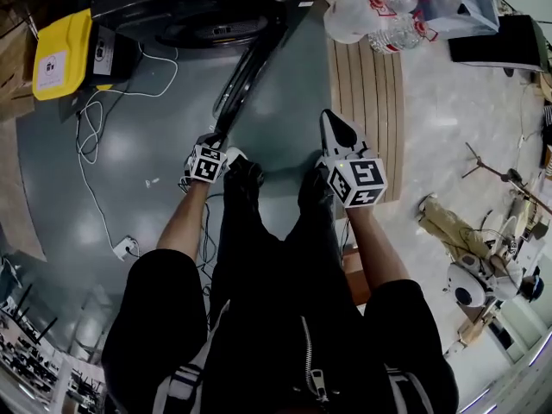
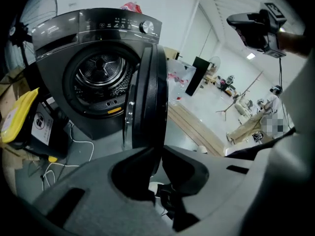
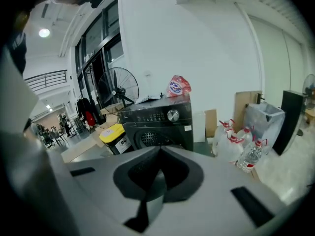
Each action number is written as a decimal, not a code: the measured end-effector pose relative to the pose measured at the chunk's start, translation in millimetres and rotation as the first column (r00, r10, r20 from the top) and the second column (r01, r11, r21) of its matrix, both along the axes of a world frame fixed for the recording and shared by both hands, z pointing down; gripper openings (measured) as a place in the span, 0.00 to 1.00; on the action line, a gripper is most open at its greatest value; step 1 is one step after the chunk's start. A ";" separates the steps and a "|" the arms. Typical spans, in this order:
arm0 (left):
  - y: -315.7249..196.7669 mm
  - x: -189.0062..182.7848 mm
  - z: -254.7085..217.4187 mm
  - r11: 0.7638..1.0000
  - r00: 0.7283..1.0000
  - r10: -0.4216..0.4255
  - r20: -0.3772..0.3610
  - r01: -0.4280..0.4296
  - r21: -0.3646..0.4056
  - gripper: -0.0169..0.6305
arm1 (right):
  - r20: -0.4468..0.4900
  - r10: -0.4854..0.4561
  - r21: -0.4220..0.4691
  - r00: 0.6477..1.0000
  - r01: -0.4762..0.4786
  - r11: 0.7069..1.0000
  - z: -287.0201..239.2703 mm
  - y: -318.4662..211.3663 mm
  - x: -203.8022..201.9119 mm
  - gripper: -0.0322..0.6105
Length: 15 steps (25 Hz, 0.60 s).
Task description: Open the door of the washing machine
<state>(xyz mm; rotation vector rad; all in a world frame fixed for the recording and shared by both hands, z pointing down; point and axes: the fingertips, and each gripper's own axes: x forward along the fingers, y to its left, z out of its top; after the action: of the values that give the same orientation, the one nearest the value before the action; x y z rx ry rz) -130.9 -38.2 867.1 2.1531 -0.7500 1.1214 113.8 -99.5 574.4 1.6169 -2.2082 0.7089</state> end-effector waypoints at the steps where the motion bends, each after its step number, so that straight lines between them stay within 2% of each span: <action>1: 3.5 9.6 -1.3 1.000 1.000 -0.024 0.003 0.024 0.003 0.11 | 0.002 -0.006 -0.001 1.000 0.006 1.000 2.2 3.8 11.3 0.06; 6: 22.7 50.8 -3.3 0.990 0.990 -0.135 0.036 0.134 0.033 0.10 | 0.010 -0.048 -0.018 0.999 0.048 0.999 20.5 25.3 57.7 0.06; 10: 43.3 84.4 -2.3 0.968 0.968 -0.249 0.028 0.247 0.051 0.10 | 0.015 -0.077 -0.017 0.997 0.077 0.997 29.2 40.8 93.1 0.06; 15: 66.3 139.2 -1.6 0.950 0.951 -0.308 0.001 0.308 0.055 0.11 | 0.023 -0.061 0.007 0.998 0.060 0.998 31.0 55.2 150.3 0.06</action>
<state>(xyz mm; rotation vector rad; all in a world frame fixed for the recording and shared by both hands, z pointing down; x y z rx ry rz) 8.3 28.1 865.5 1.9867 -1.0895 0.9556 264.1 -44.3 605.4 1.5451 -2.2673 0.7086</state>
